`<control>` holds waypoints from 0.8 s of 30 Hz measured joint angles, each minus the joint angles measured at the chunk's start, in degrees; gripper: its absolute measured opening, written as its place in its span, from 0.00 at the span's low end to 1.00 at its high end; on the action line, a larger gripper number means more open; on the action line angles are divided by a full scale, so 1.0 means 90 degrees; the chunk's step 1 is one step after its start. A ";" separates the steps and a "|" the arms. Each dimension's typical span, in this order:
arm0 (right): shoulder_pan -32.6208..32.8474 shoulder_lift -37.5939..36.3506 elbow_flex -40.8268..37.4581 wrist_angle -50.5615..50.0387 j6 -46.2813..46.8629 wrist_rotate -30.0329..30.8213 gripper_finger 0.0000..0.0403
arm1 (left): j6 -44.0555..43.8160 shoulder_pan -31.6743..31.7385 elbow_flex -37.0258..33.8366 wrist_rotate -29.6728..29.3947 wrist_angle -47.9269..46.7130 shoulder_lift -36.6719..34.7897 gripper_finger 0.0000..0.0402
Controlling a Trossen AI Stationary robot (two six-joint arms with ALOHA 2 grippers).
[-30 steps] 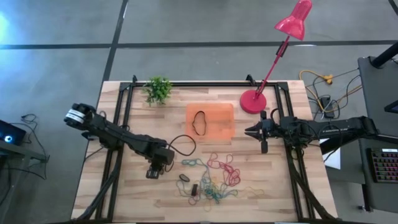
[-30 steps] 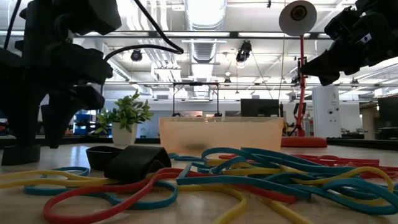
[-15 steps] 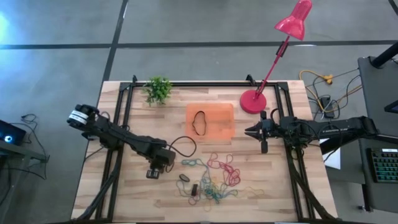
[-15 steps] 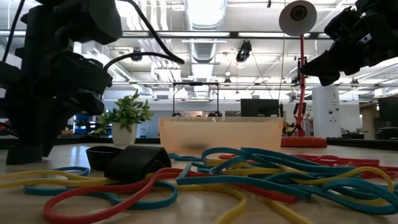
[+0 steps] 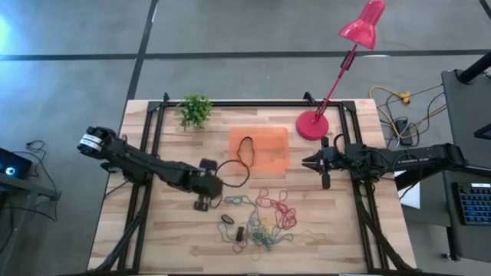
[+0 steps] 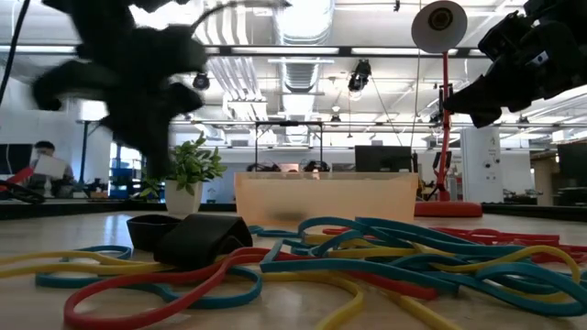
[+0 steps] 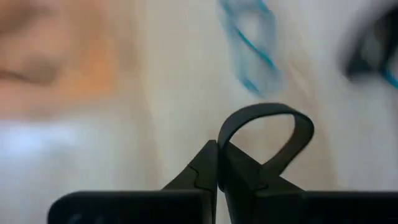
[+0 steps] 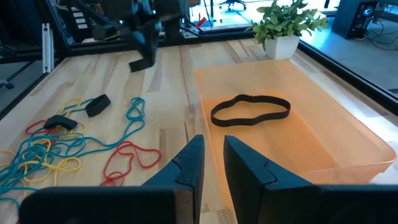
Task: Pick and place rubber bands into bin
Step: Put the top black rubber band into the bin
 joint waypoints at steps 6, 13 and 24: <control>0.0000 0.0000 -0.0009 0.0000 0.0002 -0.0002 0.13 | 0.1242 0.0686 0.0216 -0.0625 0.1611 -0.0010 0.00; 0.0002 0.0000 -0.0009 0.0000 0.0073 -0.0002 0.13 | 0.1948 0.1890 0.0334 -0.0594 0.2300 -0.0010 0.00; 0.0002 0.0000 -0.0014 0.0000 0.0049 -0.0002 0.13 | 0.2042 0.3404 0.0309 0.0617 0.2822 -0.0003 0.00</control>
